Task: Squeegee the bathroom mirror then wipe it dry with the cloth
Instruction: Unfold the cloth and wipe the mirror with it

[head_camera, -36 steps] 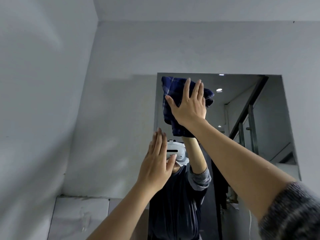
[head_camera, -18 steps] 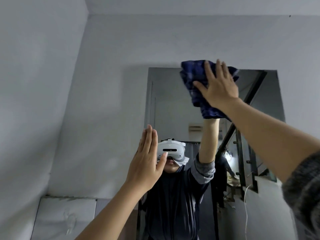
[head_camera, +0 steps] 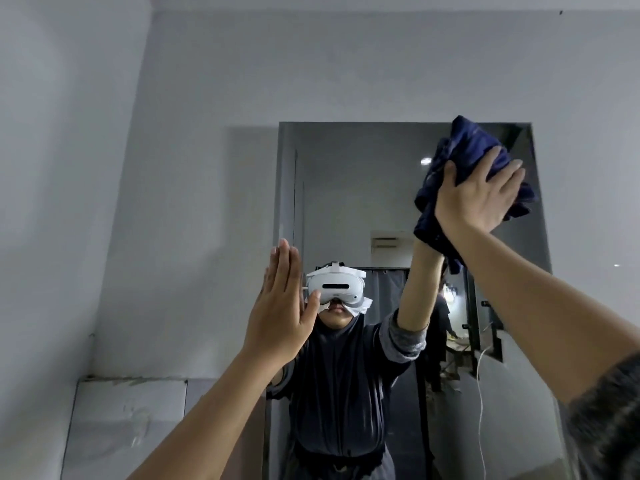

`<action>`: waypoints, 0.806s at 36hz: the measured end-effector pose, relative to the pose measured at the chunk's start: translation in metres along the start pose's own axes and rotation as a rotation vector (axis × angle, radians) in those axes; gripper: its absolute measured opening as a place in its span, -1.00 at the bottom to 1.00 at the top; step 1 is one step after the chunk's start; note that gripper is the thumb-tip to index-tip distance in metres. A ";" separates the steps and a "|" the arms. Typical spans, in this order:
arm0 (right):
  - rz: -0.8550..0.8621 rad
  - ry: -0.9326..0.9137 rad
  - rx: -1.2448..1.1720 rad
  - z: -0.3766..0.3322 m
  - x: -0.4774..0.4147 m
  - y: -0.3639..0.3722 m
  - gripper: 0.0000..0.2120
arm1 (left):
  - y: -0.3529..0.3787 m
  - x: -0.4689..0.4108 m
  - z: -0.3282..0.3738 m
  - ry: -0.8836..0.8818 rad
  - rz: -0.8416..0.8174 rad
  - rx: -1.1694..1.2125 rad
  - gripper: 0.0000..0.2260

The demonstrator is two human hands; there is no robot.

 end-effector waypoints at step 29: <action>-0.297 -0.779 0.158 0.020 0.024 -0.012 -0.32 | 0.008 0.062 -0.002 -0.067 -0.106 0.069 -0.30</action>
Point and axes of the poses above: each hand's wrist, its own x-axis away from the middle knuckle, its own y-axis out of the palm, z = x × y, the point moved 5 cm from there along -x, towards the middle knuckle, and after that the axes turned 14 degrees about -y, right-handed, at the moved point
